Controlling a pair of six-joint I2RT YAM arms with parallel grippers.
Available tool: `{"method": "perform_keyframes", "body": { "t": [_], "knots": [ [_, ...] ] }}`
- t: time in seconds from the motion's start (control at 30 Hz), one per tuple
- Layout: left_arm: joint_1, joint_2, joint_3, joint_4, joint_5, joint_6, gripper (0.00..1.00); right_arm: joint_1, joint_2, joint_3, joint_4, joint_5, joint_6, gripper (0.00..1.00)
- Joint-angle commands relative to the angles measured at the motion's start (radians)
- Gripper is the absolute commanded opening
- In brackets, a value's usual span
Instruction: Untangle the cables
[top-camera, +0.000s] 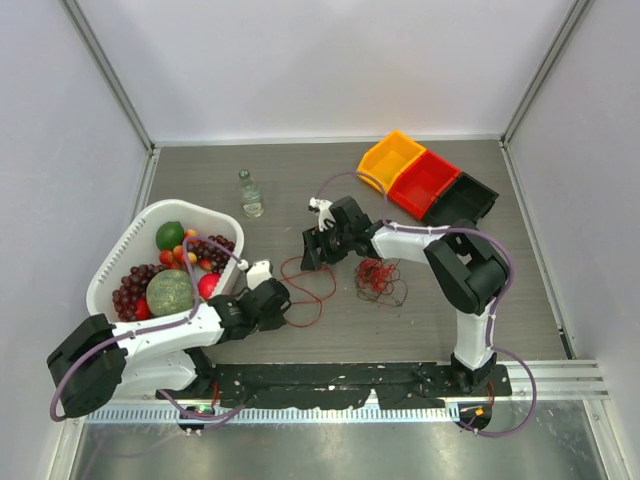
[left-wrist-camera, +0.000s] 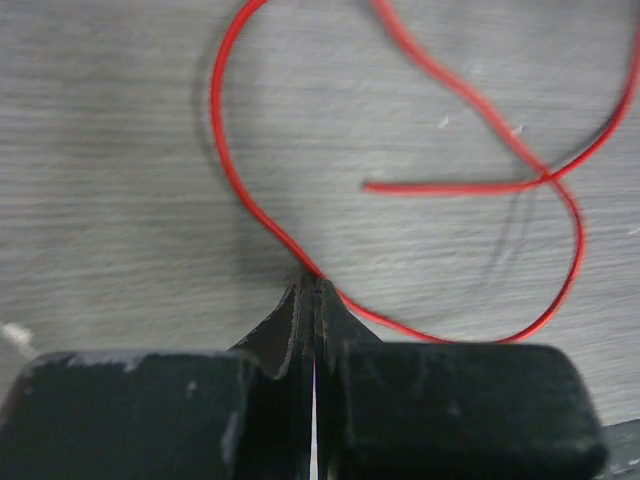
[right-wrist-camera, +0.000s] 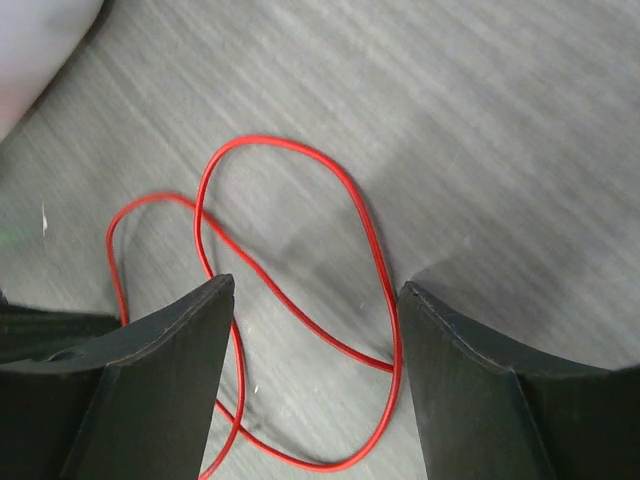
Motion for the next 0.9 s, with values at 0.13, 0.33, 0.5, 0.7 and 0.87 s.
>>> {"method": "perform_keyframes", "body": {
  "t": [0.13,0.33,0.5,0.7,0.87],
  "knots": [
    [0.003,0.094,-0.074,0.343,-0.02,-0.04,0.0,0.093,-0.095,-0.155,0.051,-0.039,-0.066,0.77],
    [0.008,0.136,-0.111,0.455,-0.012,-0.045,0.0,0.176,-0.111,-0.2,0.005,0.097,-0.104,0.79],
    [0.012,0.116,-0.145,0.504,-0.018,-0.048,0.0,0.221,-0.157,-0.284,0.015,0.18,-0.103,0.79],
    [0.017,0.053,-0.174,0.5,-0.035,-0.052,0.0,0.275,-0.226,-0.37,0.016,0.28,-0.091,0.79],
    [0.017,0.024,-0.172,0.501,-0.036,-0.042,0.0,0.292,-0.255,-0.372,-0.039,0.347,-0.068,0.78]
  ]
}}
